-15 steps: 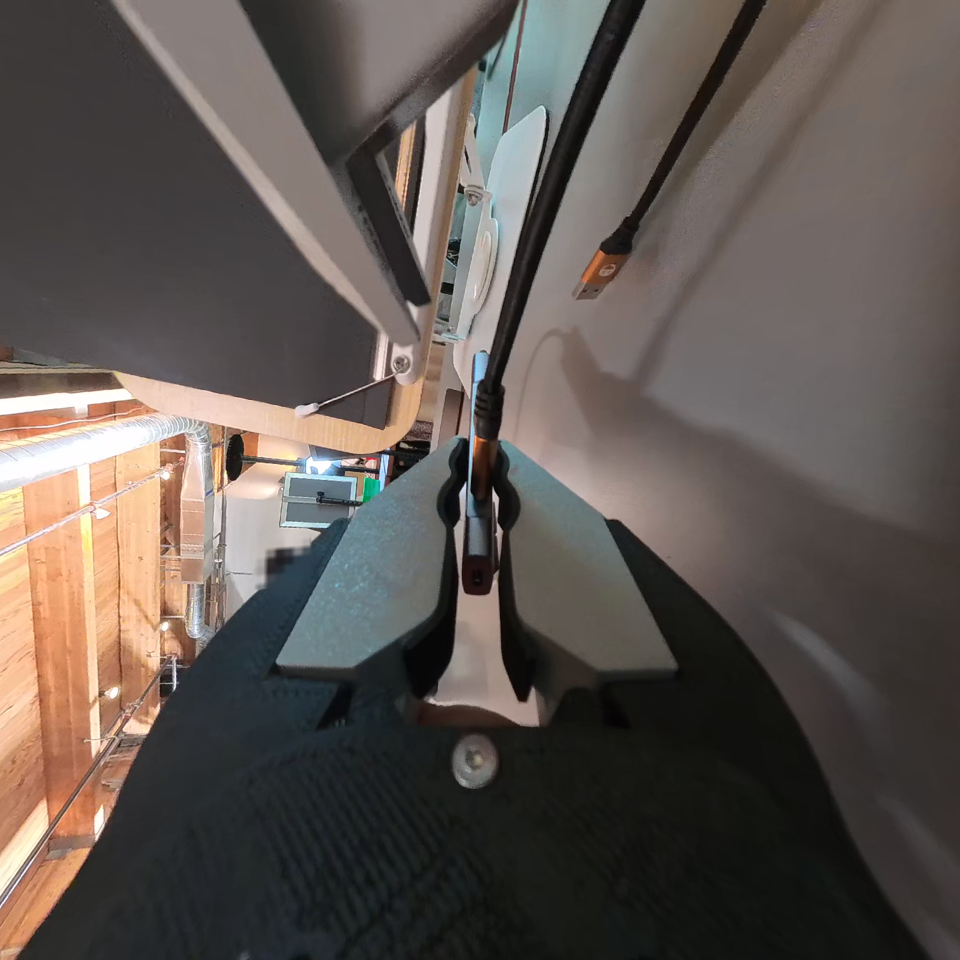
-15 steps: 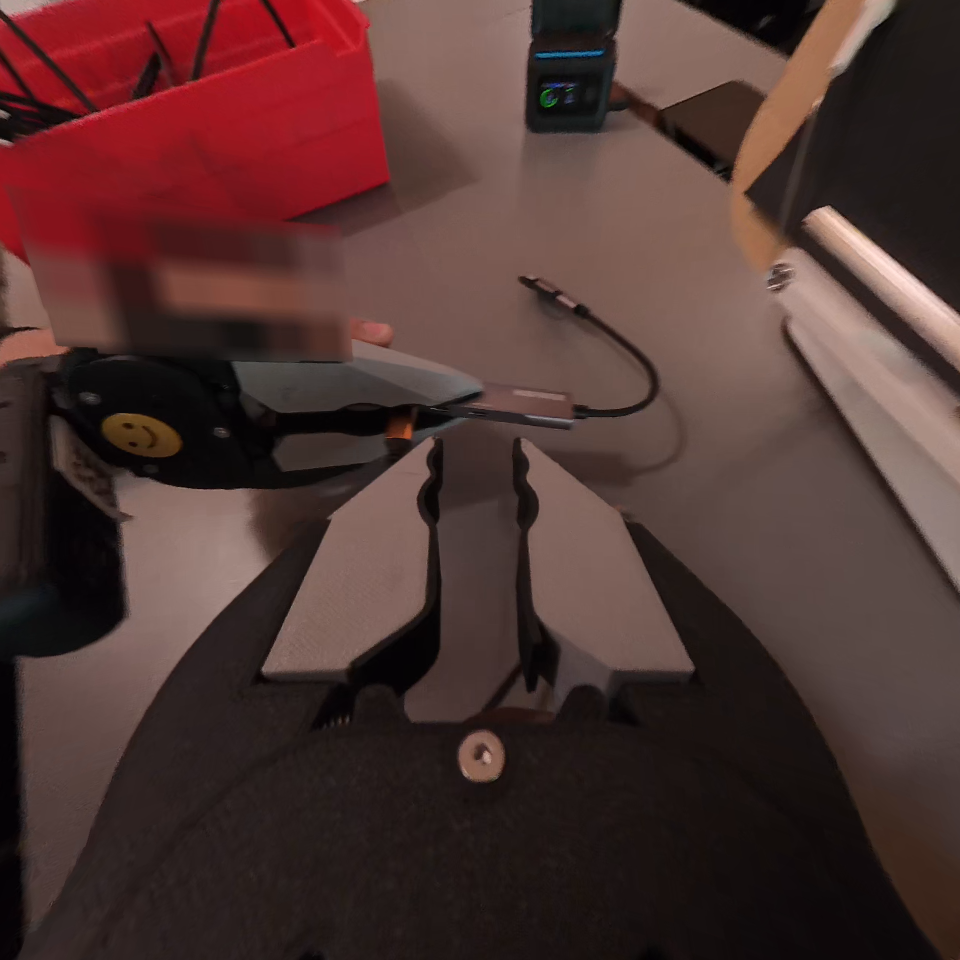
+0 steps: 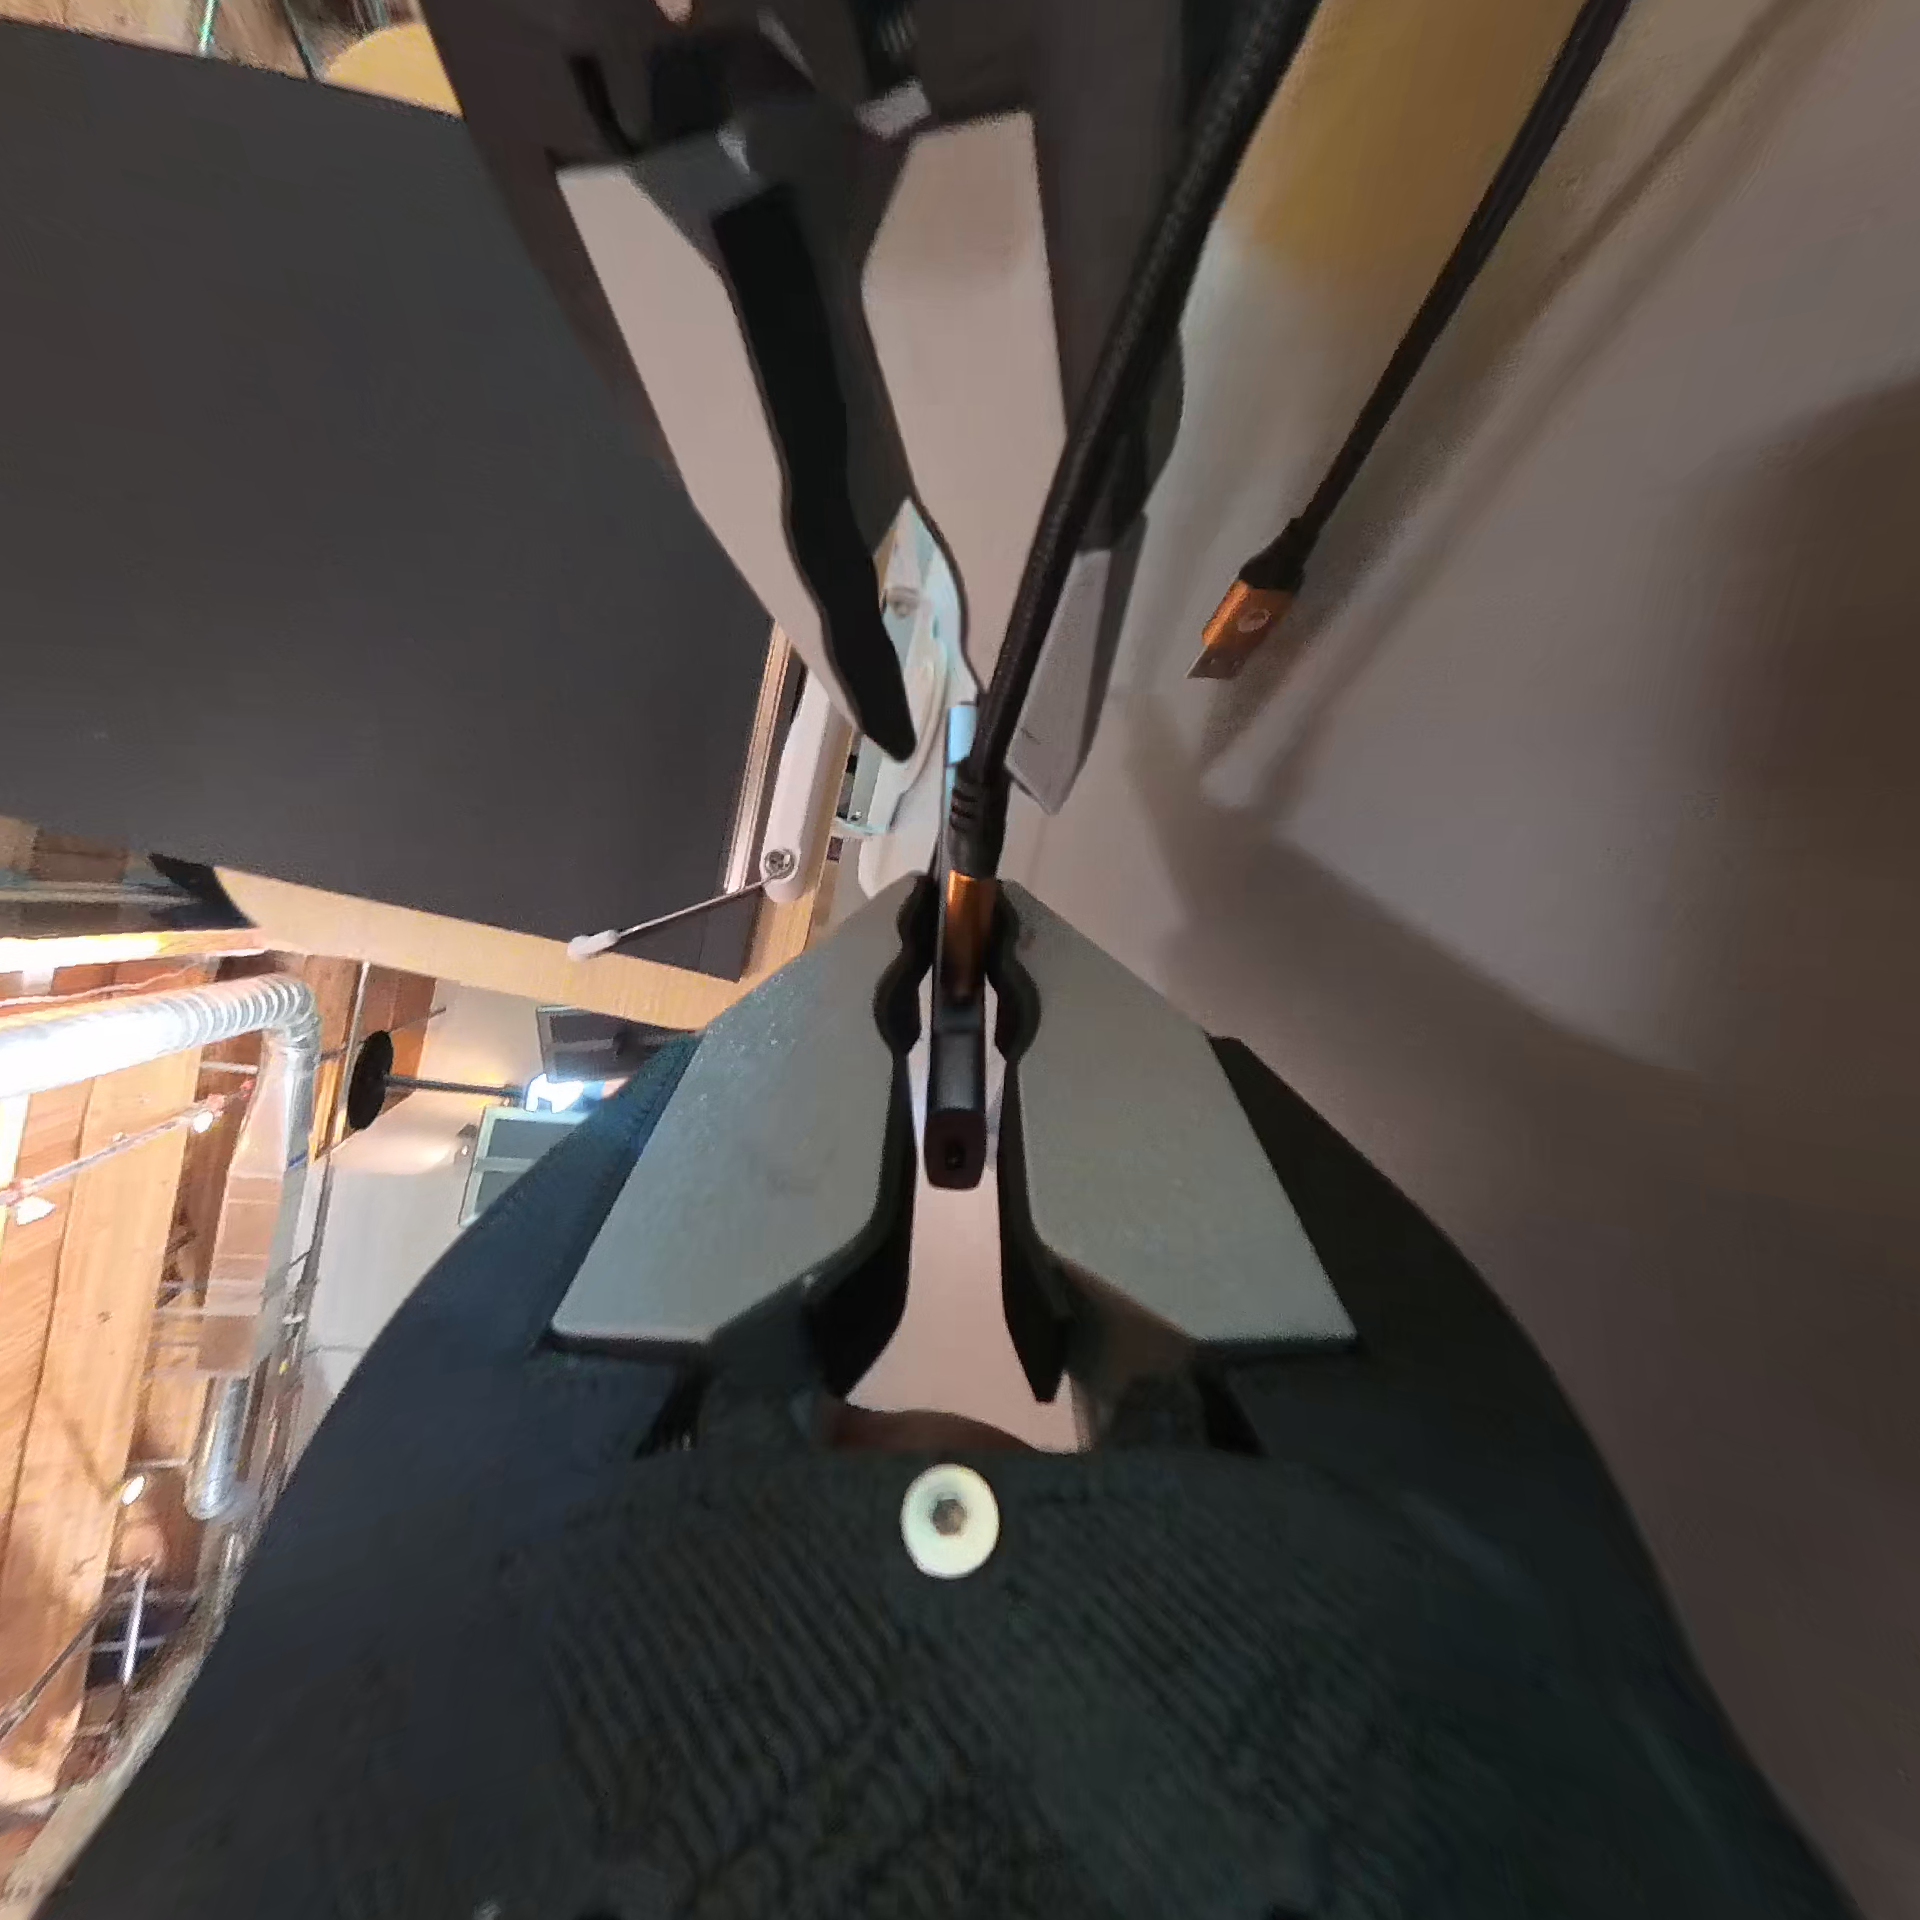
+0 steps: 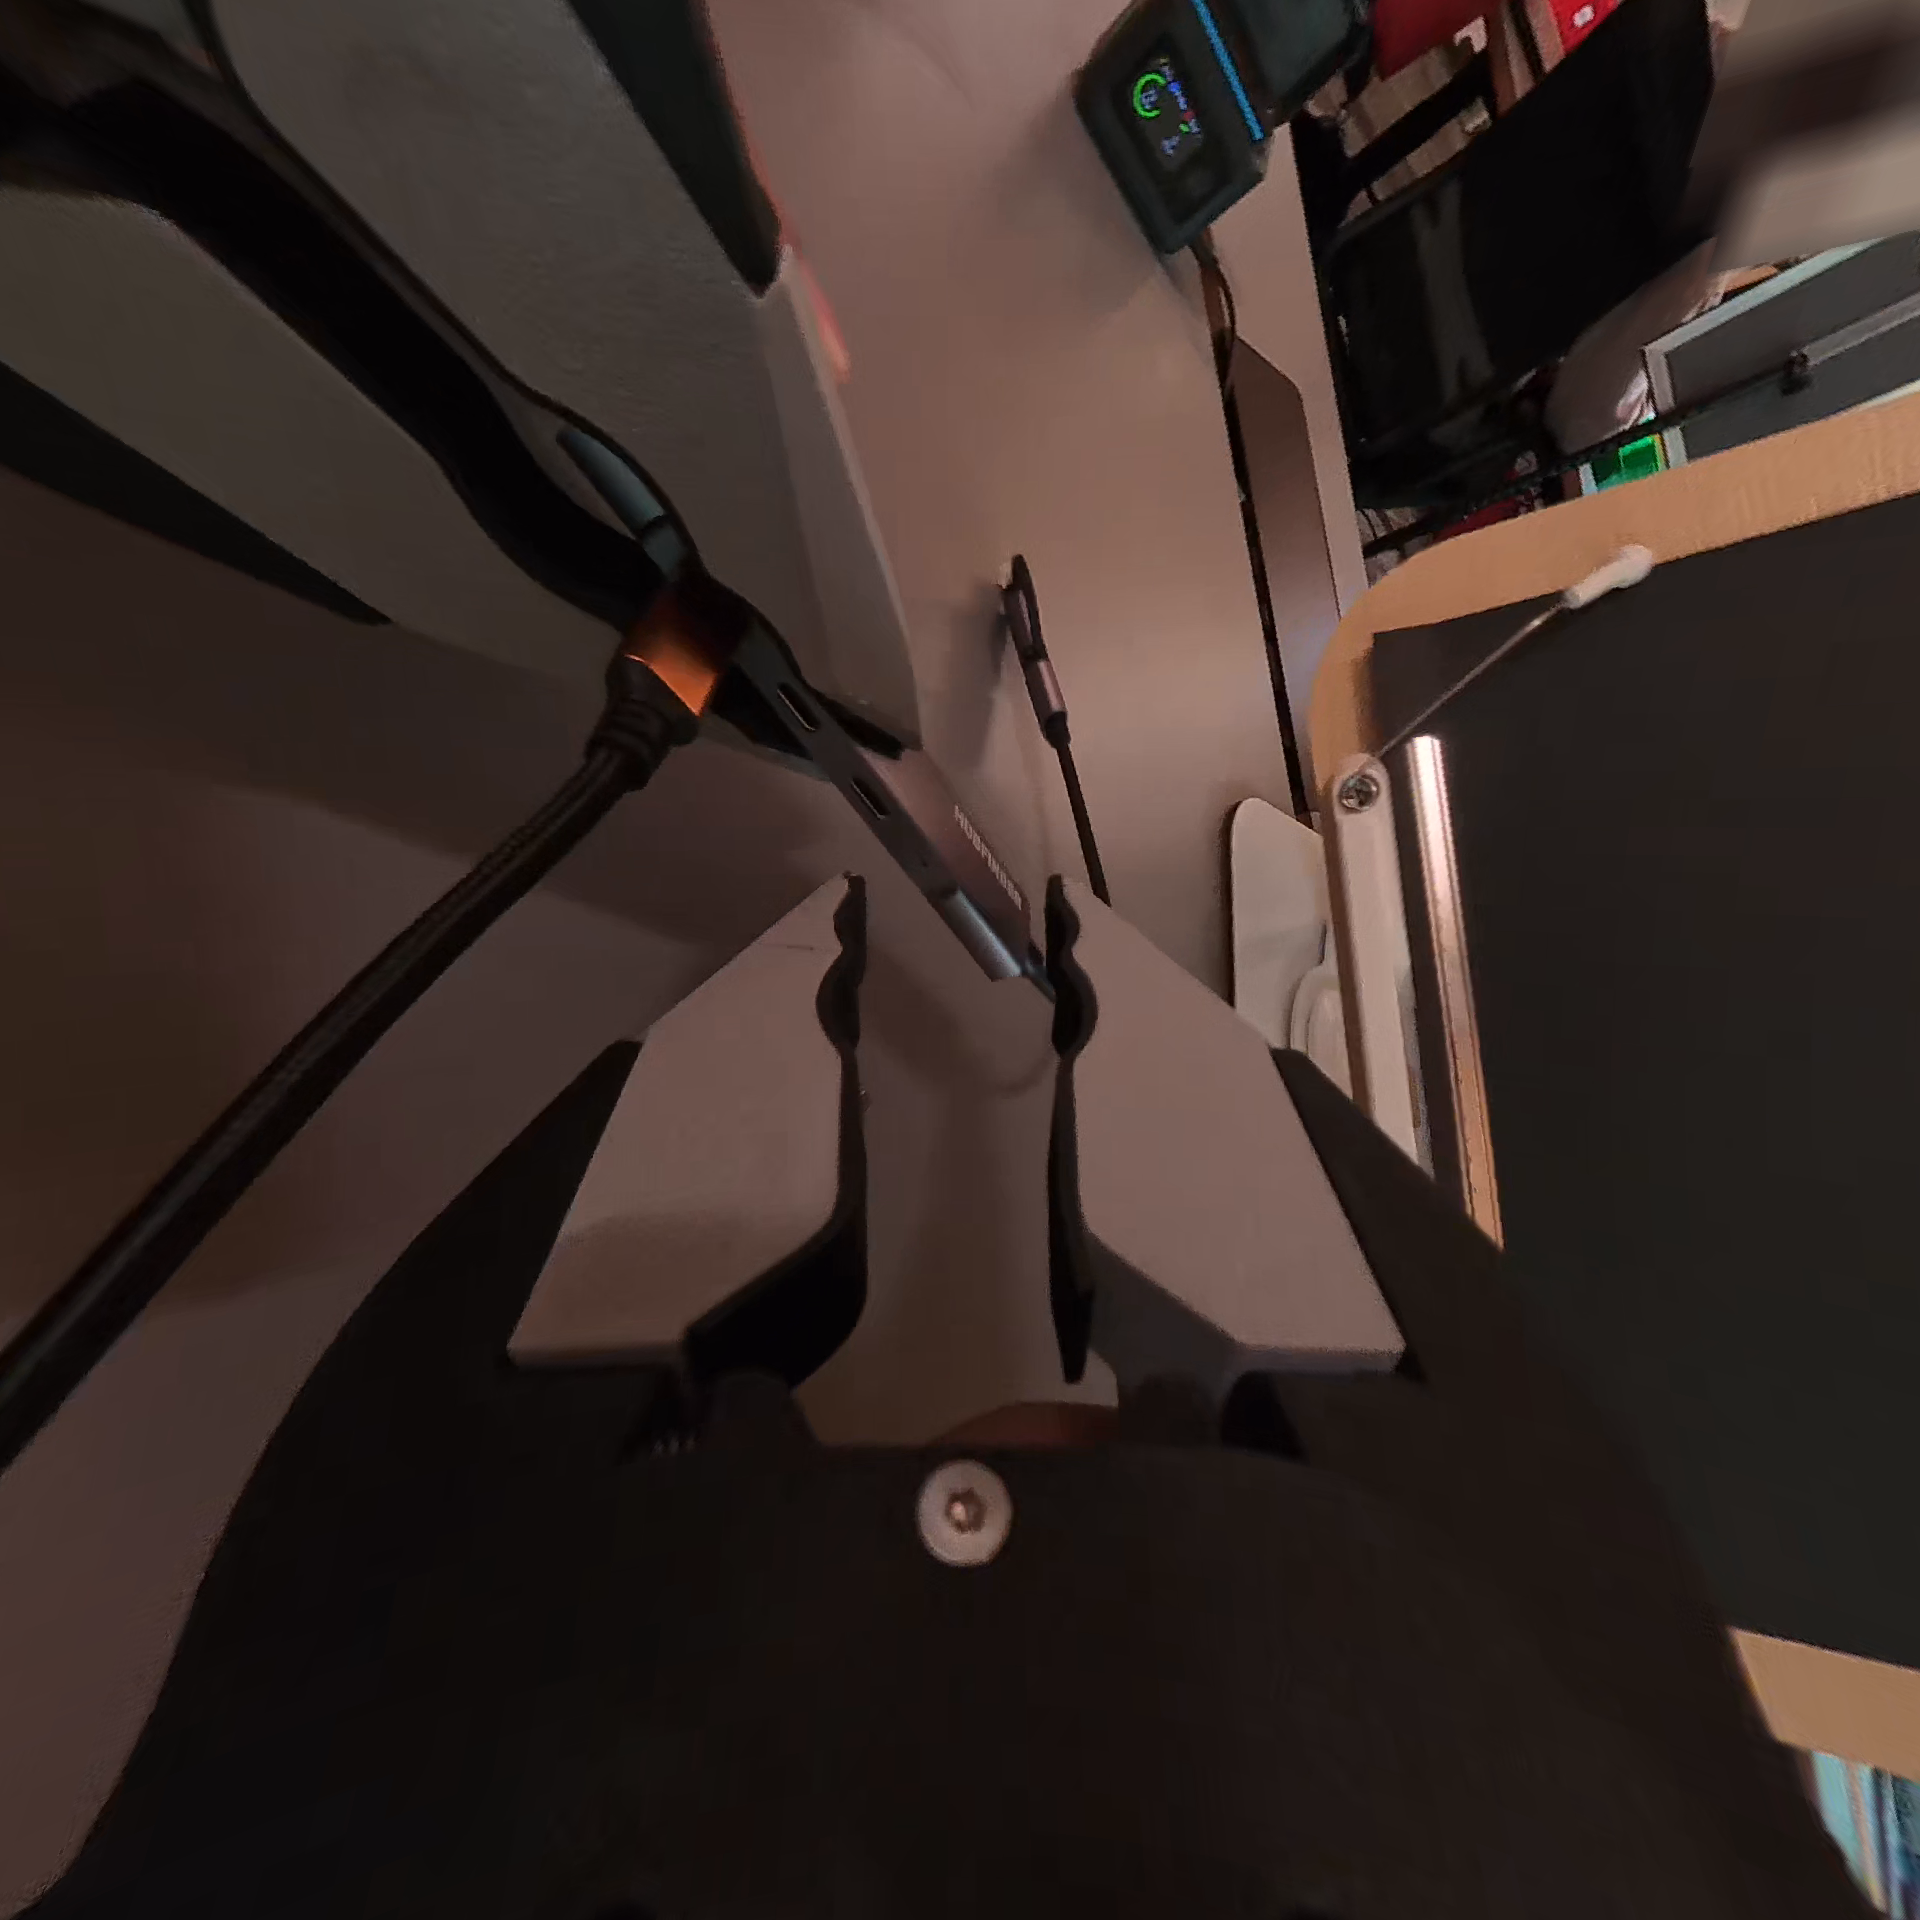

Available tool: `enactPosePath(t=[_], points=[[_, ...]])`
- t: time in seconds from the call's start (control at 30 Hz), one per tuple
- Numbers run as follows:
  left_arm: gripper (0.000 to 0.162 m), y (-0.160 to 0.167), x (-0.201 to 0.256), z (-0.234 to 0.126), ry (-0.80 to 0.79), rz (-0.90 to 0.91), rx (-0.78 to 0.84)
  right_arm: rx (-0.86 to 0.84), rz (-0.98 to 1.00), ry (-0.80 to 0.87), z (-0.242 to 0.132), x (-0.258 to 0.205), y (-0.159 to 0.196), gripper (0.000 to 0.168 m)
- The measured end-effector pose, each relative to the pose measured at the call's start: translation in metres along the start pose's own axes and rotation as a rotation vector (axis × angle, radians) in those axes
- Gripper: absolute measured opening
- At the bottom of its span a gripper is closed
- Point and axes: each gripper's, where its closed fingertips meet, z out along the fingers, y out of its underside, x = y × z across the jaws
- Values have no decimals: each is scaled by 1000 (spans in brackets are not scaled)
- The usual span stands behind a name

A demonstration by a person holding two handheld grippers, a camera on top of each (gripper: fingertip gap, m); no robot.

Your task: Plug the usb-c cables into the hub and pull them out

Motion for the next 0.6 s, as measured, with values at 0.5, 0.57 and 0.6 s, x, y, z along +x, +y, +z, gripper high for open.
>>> enactPosePath(t=[0.5, 0.57, 0.6], points=[[20, -7, 1, -12, 104, -202, 111, 40, -125, -67, -2, -20, -5, 6], [23, -4, -1, -13, 109, -225, 111, 54, -120, -77, -3, -21, -6, 6], [23, -3, -2, -14, 115, -238, 114, 60, -117, -81, -3, -22, -7, 6]])
